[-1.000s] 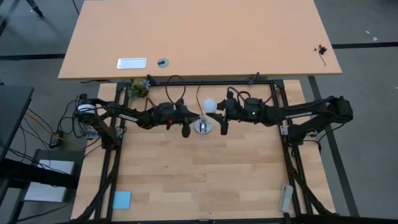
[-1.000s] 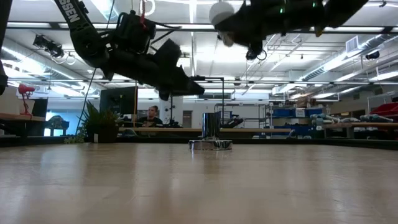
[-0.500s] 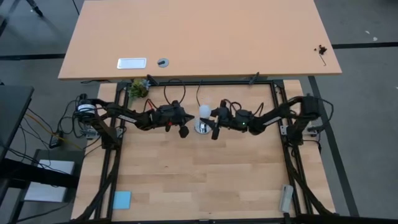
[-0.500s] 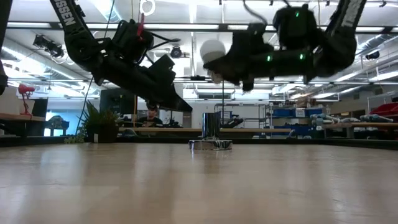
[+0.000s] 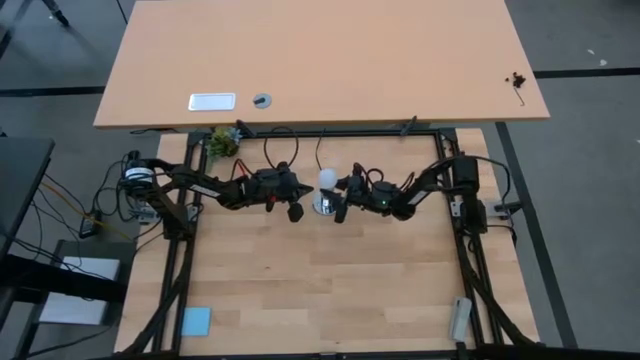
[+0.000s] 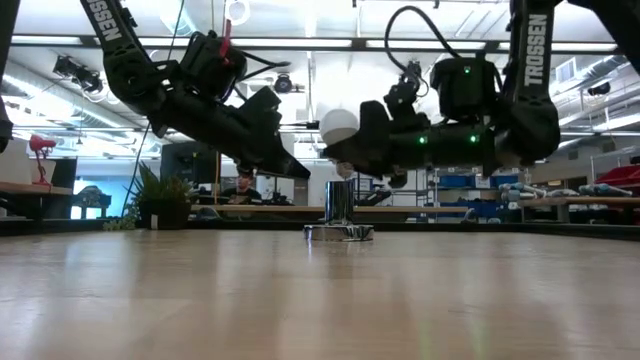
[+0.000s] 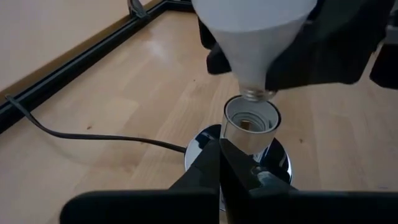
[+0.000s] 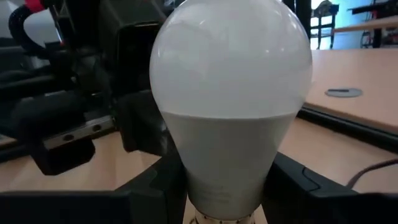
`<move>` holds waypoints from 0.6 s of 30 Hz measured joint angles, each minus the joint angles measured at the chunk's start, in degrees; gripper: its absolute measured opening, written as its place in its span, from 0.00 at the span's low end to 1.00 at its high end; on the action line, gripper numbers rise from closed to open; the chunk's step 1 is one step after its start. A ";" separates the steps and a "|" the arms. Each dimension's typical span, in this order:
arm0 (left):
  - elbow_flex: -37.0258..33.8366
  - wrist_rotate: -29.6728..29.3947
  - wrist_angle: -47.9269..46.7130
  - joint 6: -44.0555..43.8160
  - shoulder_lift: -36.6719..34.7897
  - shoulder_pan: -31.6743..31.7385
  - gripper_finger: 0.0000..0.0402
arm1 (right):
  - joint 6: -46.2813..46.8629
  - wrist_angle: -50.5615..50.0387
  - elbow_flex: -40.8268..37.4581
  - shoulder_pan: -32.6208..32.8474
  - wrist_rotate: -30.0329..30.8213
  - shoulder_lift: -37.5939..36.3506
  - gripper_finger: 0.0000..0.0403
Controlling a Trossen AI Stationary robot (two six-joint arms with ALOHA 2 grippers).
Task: Screw lightbulb
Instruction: Insert the white lightbulb into the silver lamp
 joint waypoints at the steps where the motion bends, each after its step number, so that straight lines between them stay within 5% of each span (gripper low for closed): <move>1: 0.00 0.00 0.09 0.00 0.00 0.00 0.01 | 0.41 -0.02 0.17 -0.11 -0.16 0.28 0.41; 18: 0.04 -2.28 3.13 -0.09 0.02 1.17 0.01 | -2.20 -3.25 1.85 -0.55 -1.39 1.82 0.41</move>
